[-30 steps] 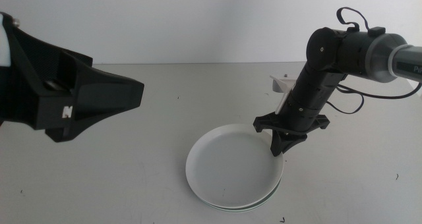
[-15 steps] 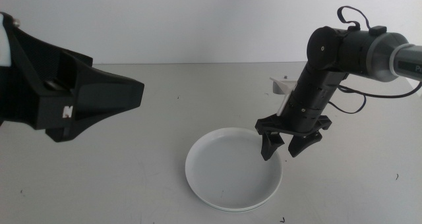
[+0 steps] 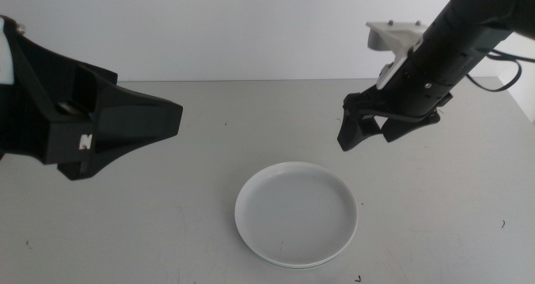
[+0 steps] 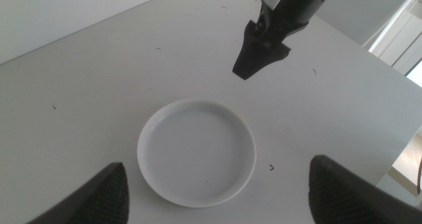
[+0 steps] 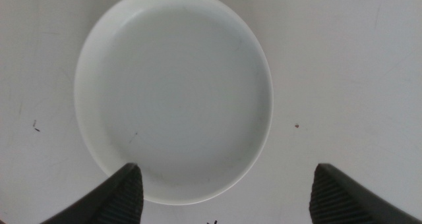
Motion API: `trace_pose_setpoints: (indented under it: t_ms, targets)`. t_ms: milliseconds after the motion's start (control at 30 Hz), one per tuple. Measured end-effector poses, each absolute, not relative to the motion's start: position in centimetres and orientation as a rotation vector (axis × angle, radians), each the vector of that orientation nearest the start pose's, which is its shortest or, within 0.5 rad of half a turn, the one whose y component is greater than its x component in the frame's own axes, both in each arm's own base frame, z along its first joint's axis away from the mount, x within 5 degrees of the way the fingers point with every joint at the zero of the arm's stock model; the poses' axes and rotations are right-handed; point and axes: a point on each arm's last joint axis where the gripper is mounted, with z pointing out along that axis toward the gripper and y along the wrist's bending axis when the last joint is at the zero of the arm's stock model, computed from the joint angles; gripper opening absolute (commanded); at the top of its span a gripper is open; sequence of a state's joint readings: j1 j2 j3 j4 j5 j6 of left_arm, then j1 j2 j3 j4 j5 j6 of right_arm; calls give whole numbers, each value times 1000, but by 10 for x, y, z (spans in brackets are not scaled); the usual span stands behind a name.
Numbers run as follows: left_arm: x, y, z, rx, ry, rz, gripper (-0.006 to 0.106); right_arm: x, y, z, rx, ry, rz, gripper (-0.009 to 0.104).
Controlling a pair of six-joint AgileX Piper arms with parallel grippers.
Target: Stack the three bowls on top of each other.
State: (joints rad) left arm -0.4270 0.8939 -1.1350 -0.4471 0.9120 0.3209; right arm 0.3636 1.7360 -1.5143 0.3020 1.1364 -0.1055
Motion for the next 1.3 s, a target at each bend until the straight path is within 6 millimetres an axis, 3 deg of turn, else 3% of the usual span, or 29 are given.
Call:
trace_pose_setpoints:
  t_ms: [267, 467, 600, 667, 800, 933, 1100, 1300]
  targets:
    - [135, -93, 428, 665, 1972, -582, 101, 309, 144, 361, -523, 2587, 494, 61]
    - [166, -96, 432, 591, 1948, -477, 92, 304, 138, 391, -502, 2486, 475, 55]
    - [202, -92, 437, 450, 2007, -409, 71, 312, 120, 405, -424, 2445, 451, 49]
    - [226, -77, 439, 324, 2041, -345, 49, 318, 92, 408, -318, 2453, 424, 46]
    - [237, -47, 433, 190, 2098, -258, 24, 312, 51, 412, -191, 2442, 394, 45]
    - [224, -25, 424, 159, 2137, -167, 21, 280, 24, 413, -81, 2369, 344, 45]
    - [180, -18, 406, 135, 2048, -142, 21, 216, 18, 405, -47, 2216, 271, 45]
    - [134, -14, 363, 83, 1865, -135, 21, 142, 13, 368, -10, 1987, 199, 45]
